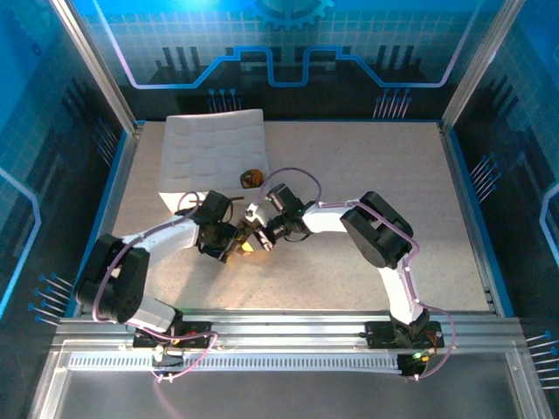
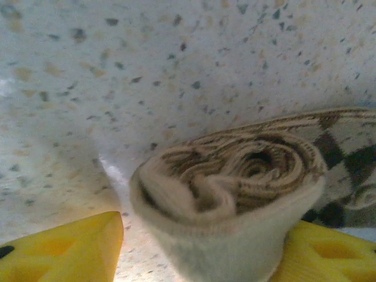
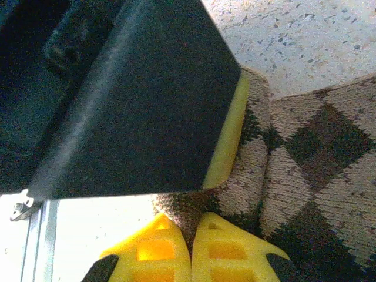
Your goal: Roll the socks
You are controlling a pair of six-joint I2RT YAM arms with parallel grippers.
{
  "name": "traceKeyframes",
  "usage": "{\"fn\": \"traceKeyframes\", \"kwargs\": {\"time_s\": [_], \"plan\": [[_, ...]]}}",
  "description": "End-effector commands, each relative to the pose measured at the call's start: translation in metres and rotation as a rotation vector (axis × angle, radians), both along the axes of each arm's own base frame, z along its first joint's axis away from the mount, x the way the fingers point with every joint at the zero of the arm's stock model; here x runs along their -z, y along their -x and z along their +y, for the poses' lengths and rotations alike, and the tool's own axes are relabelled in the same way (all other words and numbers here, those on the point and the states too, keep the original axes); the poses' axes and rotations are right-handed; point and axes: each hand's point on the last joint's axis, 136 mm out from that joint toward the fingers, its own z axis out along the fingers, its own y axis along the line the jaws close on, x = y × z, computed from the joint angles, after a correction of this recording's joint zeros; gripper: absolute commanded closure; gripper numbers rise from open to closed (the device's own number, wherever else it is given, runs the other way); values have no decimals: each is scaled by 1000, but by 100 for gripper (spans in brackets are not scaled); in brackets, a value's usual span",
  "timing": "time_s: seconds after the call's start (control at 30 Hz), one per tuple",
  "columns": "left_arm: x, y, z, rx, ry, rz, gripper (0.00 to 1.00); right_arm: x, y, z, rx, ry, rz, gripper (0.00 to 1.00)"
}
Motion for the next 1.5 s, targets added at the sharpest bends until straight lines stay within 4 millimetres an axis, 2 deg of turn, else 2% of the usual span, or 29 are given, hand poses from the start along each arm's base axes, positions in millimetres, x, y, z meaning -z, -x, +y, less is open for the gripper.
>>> {"fn": "traceKeyframes", "kwargs": {"time_s": [0.0, 0.1, 0.23, 0.37, 0.43, 0.47, 0.63, 0.73, 0.93, 1.17, 1.33, 1.47], "plan": [[23, 33, 16, 14, -111, 184, 58, 63, 30, -46, 61, 263, 166, 98], [31, 63, 19, 19, -147, 308, 73, 44, 29, -41, 33, 208, 37, 88], [36, 102, 16, 11, -138, 398, 91, 5, 31, -34, 0, 104, -203, 68], [36, 140, 16, -2, -113, 478, 95, -32, 44, -39, -24, 11, -596, 54], [33, 149, 18, -19, -111, 484, 95, -46, 50, -44, -15, -13, -779, 44], [31, 152, 20, -32, -113, 481, 94, -49, 56, -45, -28, -7, -846, 42], [25, 150, 24, -85, -132, 476, 95, -44, 78, -38, -129, 78, -1019, 40], [26, 146, 21, -71, -139, 496, 95, -38, 81, -29, -152, 121, -1091, 40], [30, 138, 17, -33, -155, 524, 95, -30, 89, -6, -208, 126, -1103, 41], [34, 133, 13, -16, -151, 532, 96, -12, 81, 4, -189, 173, -1059, 46], [33, 129, 11, -11, -142, 521, 96, 4, 80, 3, -195, 218, -1006, 63], [28, 124, 9, -2, -131, 497, 91, 19, 77, -8, -179, 271, -954, 85]]}}
